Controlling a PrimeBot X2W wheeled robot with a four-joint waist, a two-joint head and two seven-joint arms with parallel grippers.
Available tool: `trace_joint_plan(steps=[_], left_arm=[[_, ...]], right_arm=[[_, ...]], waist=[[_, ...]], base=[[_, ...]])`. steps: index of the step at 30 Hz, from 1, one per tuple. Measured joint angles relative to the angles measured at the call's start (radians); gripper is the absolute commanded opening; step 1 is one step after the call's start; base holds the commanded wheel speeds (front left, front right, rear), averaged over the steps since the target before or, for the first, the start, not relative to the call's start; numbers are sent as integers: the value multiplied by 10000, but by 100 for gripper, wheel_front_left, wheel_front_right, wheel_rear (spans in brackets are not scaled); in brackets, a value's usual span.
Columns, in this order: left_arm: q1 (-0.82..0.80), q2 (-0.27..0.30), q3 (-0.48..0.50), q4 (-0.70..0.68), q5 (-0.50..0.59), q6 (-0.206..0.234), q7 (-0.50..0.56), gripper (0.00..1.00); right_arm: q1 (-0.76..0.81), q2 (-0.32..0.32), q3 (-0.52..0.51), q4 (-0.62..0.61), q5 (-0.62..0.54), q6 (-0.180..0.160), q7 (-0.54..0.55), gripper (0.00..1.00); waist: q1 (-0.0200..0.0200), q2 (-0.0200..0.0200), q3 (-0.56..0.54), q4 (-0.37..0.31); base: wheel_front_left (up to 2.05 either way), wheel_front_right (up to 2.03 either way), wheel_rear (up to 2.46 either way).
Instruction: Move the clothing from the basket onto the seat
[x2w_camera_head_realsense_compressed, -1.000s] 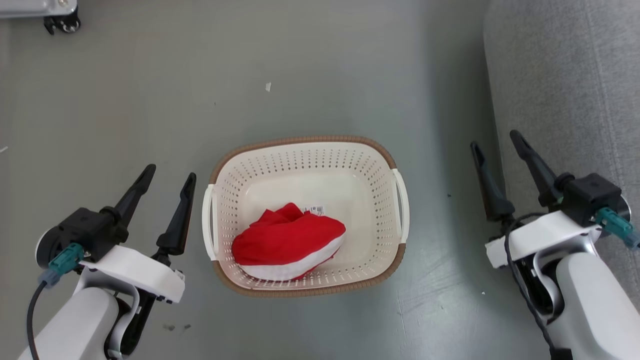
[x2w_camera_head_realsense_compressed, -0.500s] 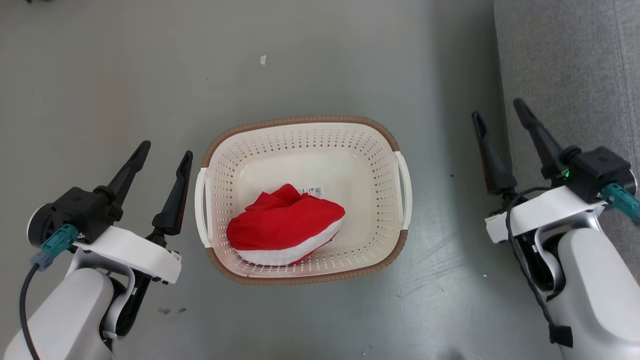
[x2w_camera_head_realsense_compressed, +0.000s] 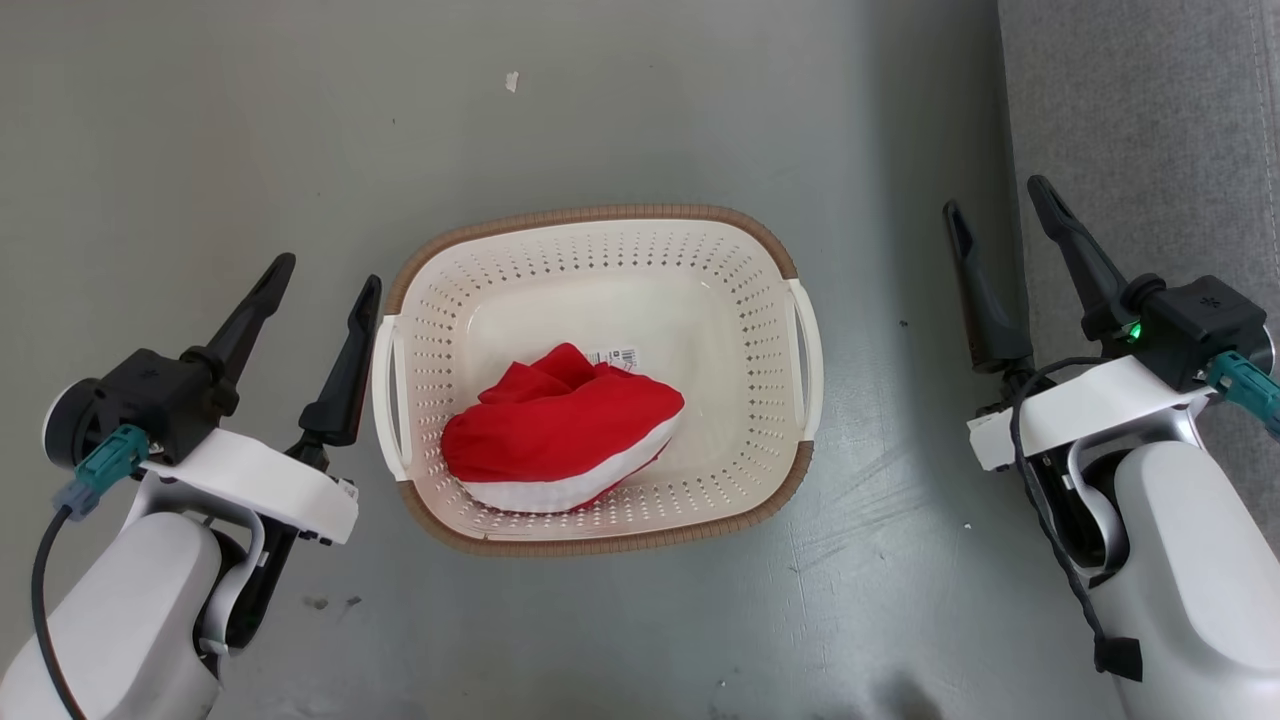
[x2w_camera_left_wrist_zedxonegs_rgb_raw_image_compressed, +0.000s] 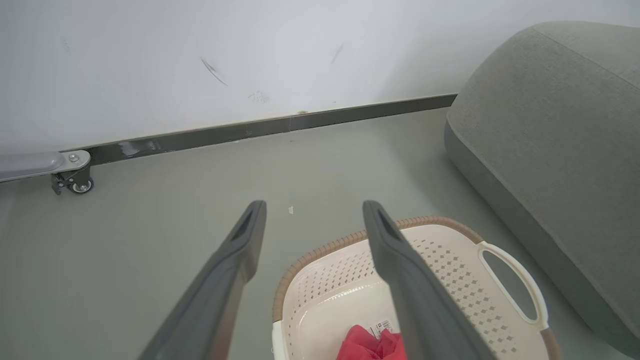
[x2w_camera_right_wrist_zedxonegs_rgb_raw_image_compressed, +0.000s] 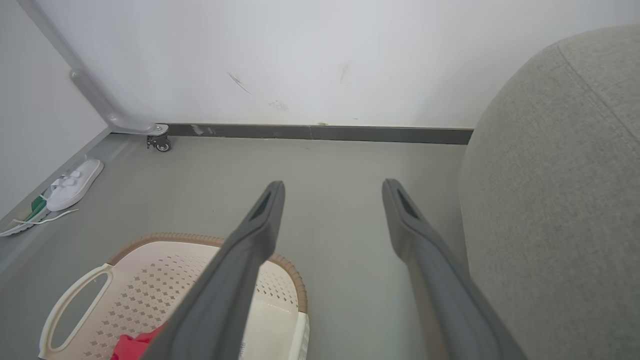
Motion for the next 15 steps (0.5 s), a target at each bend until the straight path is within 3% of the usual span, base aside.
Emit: trace_joint_plan(steps=[15], left_arm=[[-289, 77, -2, -12, 88, -82, 86, 100]], right_arm=[[-144, 107, -12, 50, 0, 0, 0, 100]], waist=[[0, 0, 523, -52]], base=[[0, 0, 0]])
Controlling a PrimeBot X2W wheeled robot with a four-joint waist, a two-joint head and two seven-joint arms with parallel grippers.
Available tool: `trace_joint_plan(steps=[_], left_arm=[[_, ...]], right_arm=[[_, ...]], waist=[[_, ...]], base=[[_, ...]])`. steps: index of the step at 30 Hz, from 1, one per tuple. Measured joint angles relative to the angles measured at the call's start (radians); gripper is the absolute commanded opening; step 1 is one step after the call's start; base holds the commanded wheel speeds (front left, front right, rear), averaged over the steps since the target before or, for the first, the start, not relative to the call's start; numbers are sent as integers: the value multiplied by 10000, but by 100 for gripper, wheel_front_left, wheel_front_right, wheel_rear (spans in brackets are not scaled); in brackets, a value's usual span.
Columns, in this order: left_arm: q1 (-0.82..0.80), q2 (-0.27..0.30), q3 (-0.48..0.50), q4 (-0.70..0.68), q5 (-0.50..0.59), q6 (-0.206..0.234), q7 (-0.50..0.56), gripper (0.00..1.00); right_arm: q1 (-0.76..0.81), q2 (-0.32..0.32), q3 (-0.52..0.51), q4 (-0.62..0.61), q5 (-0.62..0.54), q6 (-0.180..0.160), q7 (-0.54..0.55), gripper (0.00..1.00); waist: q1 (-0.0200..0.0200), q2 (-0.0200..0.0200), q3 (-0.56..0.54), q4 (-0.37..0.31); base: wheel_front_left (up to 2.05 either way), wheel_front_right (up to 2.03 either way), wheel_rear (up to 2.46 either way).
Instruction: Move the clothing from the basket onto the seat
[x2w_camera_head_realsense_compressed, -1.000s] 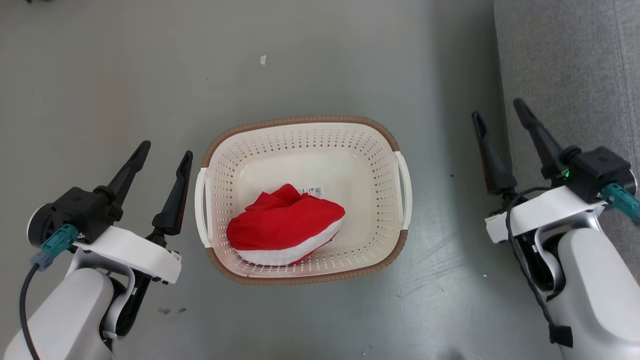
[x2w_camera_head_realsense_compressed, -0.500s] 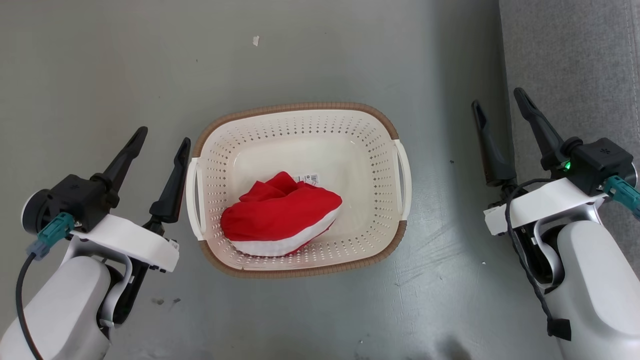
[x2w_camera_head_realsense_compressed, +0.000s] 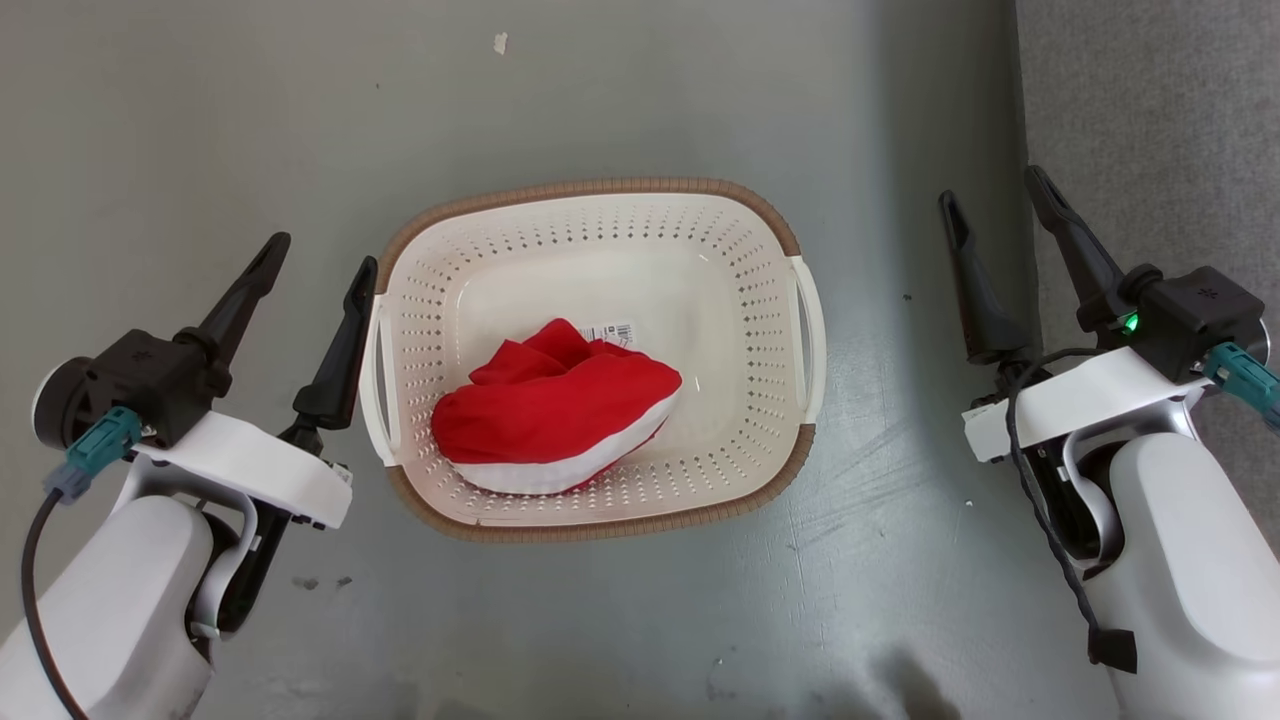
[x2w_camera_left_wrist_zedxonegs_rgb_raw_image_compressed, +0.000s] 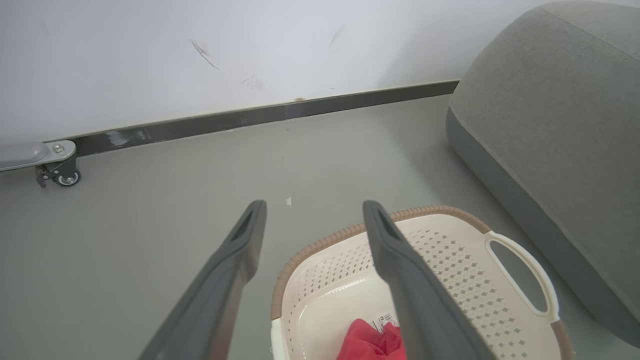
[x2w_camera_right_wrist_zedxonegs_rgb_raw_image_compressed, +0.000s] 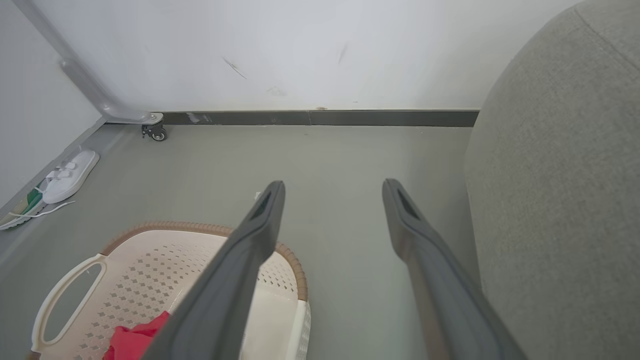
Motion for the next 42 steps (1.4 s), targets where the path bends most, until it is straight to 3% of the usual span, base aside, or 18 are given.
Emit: trace_joint_plan(steps=[12, 30, 42], left_arm=[[-686, 221, -548, -113, 635, -92, 587, 100], [-1903, 84, -2562, 282, 1870, -401, 3471, 100], [-2393, -362, -3498, 1243, 2199, -756, 5072, 100]], right_arm=[[-405, 31, 46, 21, 2, 0, 0, 100], [-628, 94, 251, 146, 31, 0, 0, 100], [-644, 128, 483, 184, 90, 0, 0, 100]], waist=[[0, 0, 348, -40], [0, 0, 668, -261], [0, 0, 1007, -453]], base=[[0, 0, 0], [0, 0, 0], [0, 0, 0]])
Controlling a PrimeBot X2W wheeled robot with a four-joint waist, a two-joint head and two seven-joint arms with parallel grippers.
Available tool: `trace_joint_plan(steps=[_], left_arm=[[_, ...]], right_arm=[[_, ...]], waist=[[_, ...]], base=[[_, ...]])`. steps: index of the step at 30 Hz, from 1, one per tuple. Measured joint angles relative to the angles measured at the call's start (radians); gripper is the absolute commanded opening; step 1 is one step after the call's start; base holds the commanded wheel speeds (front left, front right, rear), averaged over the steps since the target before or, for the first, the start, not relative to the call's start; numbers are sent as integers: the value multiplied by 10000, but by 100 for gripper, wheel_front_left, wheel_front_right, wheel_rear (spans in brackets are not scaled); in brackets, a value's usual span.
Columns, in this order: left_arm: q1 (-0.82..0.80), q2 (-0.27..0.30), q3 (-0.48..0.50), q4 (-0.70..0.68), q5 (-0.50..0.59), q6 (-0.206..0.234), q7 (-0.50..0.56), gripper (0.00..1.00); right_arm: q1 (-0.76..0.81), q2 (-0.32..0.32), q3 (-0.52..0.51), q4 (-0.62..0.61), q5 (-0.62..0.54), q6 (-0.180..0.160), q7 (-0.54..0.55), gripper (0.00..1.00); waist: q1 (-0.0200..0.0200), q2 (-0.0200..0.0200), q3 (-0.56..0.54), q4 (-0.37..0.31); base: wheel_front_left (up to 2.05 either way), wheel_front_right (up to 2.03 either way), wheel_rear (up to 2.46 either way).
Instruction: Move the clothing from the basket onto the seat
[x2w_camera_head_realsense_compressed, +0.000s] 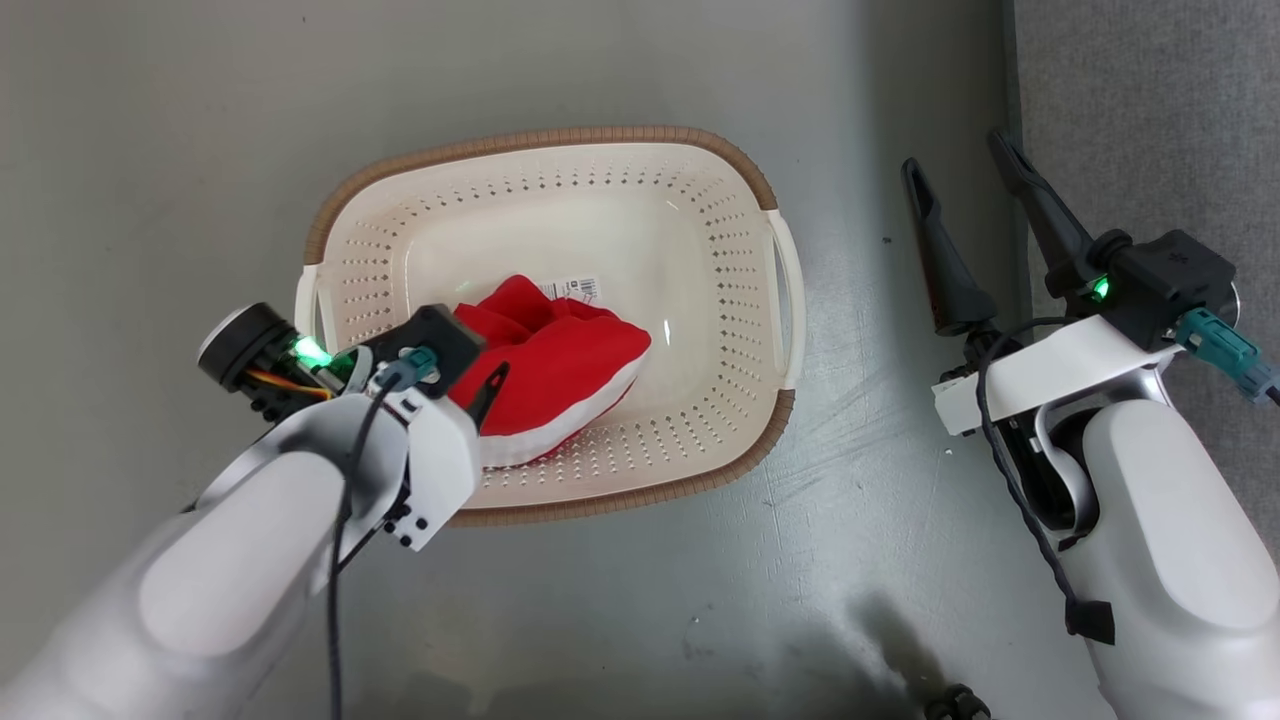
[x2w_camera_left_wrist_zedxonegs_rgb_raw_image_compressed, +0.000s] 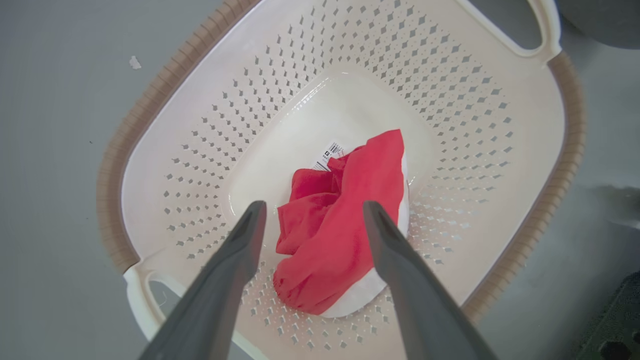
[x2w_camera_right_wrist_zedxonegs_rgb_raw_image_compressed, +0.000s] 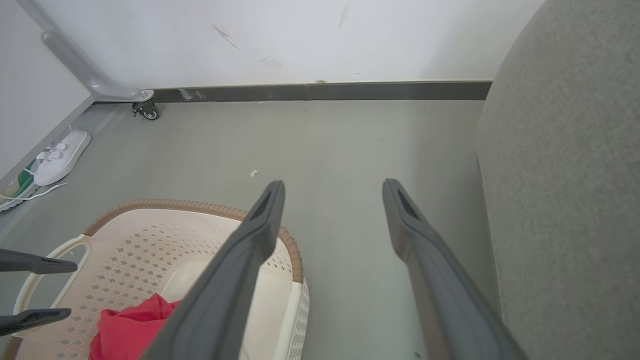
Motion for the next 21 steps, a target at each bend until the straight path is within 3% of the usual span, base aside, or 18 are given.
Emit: trace_joint_plan(steps=[21], left_arm=[[-593, -497, -384, 1241, 387, -128, 926, 100]], right_arm=[[-184, 17, 169, 75, 100, 0, 0, 100]], waist=[[0, 0, 396, -174]], base=[[0, 0, 0]])
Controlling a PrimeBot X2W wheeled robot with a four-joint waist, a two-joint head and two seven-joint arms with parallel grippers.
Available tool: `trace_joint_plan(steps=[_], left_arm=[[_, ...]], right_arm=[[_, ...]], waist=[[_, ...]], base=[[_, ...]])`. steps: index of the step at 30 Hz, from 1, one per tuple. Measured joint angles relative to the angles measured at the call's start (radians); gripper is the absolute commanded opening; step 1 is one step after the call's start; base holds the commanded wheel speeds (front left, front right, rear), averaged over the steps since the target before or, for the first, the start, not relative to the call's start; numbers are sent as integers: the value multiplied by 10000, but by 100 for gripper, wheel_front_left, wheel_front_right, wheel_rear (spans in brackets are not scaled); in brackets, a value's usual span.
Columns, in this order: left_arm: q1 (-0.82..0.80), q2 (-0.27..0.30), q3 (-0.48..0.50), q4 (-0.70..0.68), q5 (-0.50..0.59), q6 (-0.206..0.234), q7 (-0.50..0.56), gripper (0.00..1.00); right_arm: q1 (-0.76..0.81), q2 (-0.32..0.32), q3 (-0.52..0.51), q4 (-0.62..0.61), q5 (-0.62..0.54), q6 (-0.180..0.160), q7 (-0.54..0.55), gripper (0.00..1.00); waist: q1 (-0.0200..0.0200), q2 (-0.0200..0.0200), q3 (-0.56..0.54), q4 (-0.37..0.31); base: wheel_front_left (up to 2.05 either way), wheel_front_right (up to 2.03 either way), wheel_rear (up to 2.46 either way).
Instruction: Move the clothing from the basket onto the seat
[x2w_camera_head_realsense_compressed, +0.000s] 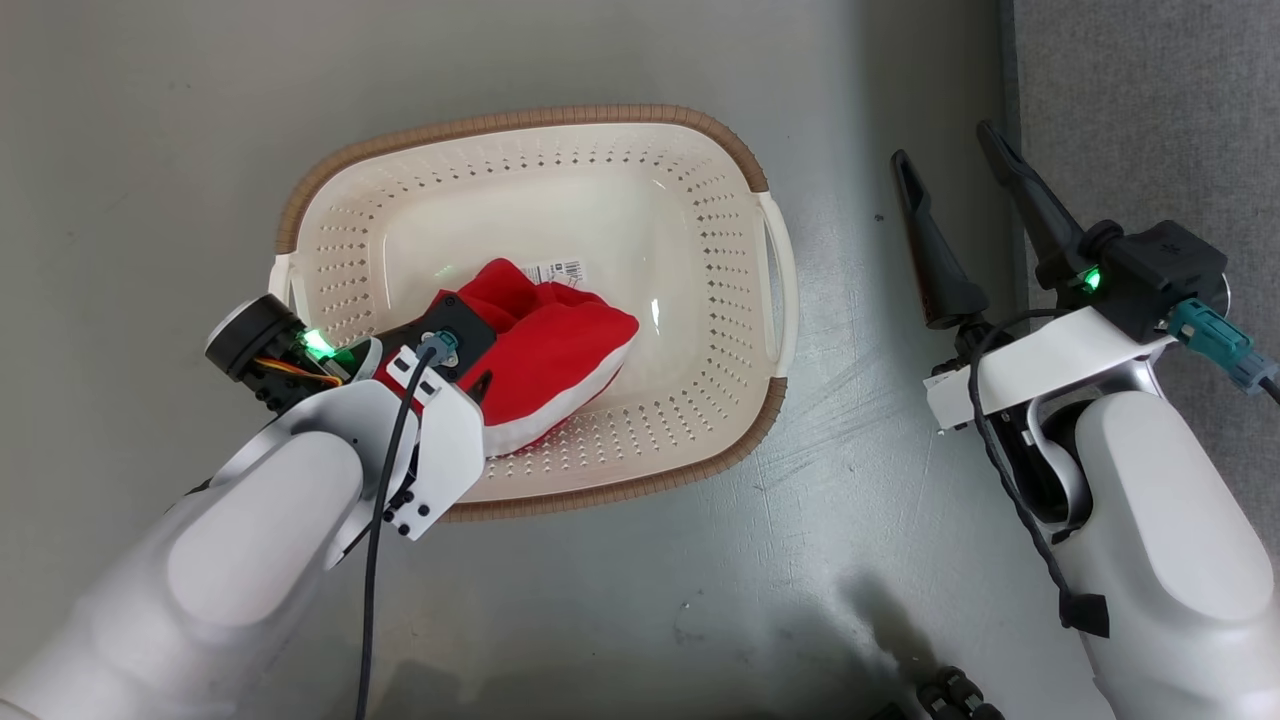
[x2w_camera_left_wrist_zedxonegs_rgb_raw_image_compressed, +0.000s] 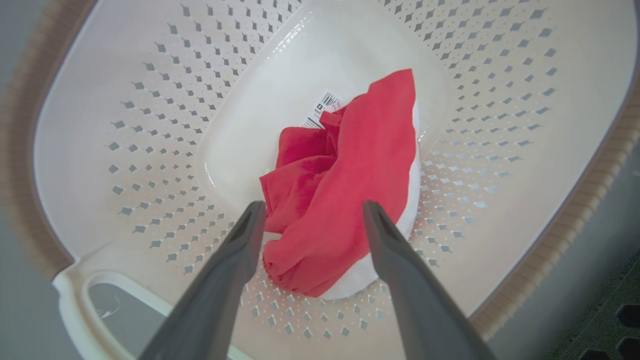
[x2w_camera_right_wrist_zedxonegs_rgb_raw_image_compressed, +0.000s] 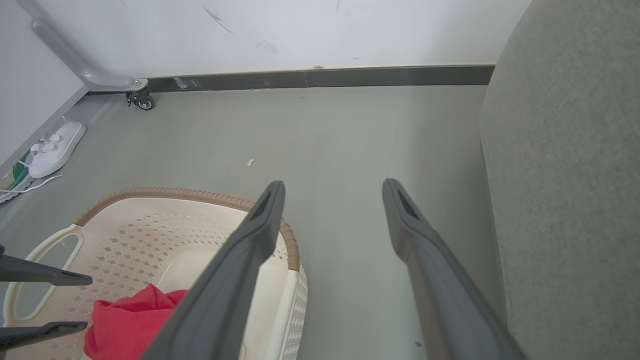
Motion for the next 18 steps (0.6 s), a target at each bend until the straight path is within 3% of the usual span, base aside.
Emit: trace_joint_plan(steps=[18], left_arm=[[-229, -253, 63, 830, -322, -349, -19, 100]], right_arm=[[-8, 10, -90, 17, 0, 0, 0, 100]], waist=[[0, 0, 239, -110]], base=[[0, 0, 0]])
